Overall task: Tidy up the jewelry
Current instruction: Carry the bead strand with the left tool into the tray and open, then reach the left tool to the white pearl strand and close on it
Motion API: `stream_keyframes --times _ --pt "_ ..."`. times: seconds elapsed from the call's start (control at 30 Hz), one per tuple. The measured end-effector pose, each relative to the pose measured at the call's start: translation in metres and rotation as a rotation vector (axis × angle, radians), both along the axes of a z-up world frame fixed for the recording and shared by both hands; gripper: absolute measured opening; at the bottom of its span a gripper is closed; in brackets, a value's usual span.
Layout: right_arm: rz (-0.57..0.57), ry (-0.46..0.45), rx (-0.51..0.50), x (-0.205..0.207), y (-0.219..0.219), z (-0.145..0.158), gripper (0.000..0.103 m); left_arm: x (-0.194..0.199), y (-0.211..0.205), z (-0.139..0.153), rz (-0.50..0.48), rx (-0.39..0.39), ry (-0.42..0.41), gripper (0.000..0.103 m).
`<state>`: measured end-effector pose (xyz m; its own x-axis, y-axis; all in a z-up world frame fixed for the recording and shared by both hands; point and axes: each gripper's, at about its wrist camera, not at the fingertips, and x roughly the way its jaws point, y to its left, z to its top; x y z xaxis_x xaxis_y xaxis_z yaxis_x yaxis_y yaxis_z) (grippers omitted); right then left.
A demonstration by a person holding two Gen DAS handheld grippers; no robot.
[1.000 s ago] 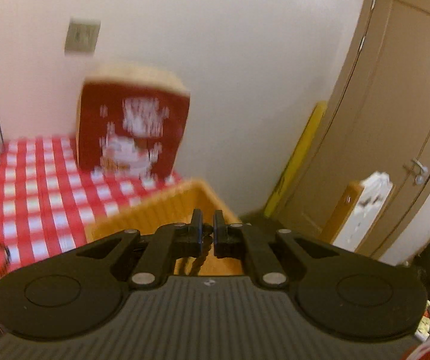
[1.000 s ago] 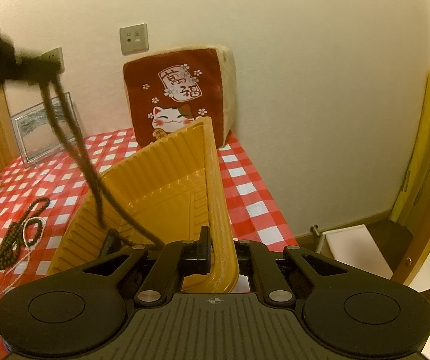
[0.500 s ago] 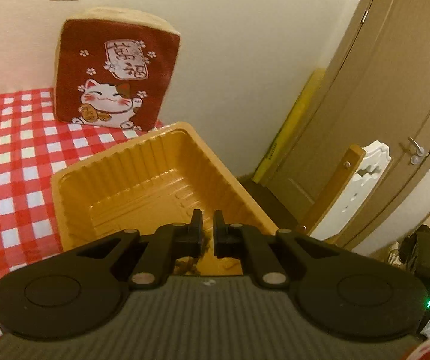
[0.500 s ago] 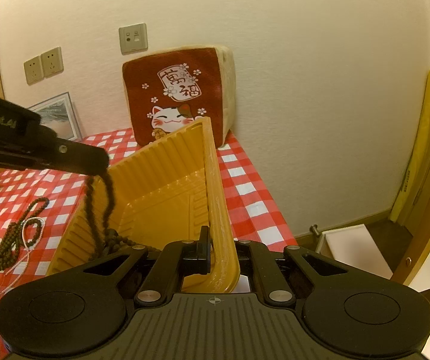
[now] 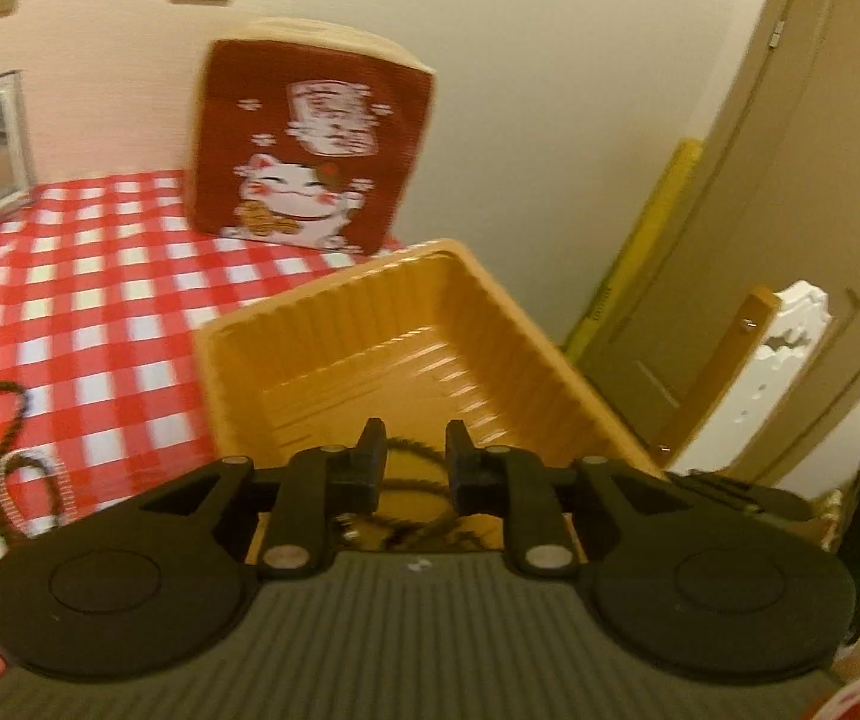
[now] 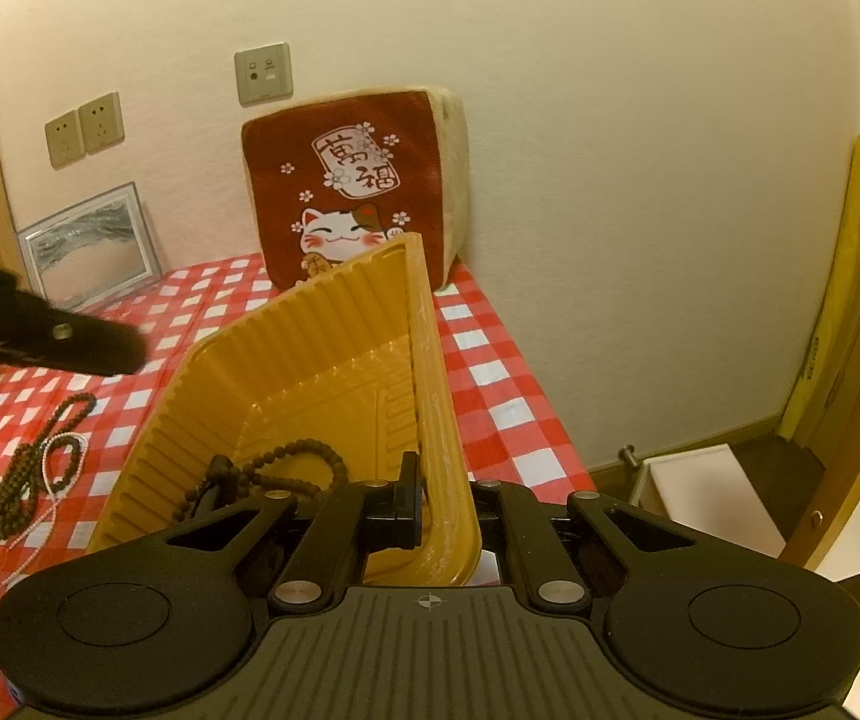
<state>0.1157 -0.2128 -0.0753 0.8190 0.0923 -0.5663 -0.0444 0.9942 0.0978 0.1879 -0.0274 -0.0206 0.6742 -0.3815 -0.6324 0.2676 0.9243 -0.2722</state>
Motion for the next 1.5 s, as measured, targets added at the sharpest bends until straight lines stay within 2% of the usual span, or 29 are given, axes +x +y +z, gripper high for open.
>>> stream_keyframes --times 0.17,0.47,0.8,1.1,1.5 --pt "0.002 -0.001 -0.001 0.001 0.001 -0.001 0.006 -0.014 0.028 -0.003 0.086 0.046 0.008 0.020" --pt "0.004 -0.001 -0.003 0.001 0.001 -0.001 0.006 -0.048 0.087 -0.023 0.258 0.095 0.081 0.021" --pt "0.004 0.000 -0.006 0.001 0.002 -0.001 0.006 -0.086 0.125 -0.049 0.371 0.174 0.170 0.021" --pt "0.006 0.004 -0.015 -0.001 0.005 -0.001 0.006 -0.092 0.125 -0.062 0.372 0.179 0.192 0.021" --pt "-0.001 0.011 -0.012 -0.003 0.004 -0.002 0.006 -0.082 0.108 -0.086 0.268 0.235 0.217 0.021"
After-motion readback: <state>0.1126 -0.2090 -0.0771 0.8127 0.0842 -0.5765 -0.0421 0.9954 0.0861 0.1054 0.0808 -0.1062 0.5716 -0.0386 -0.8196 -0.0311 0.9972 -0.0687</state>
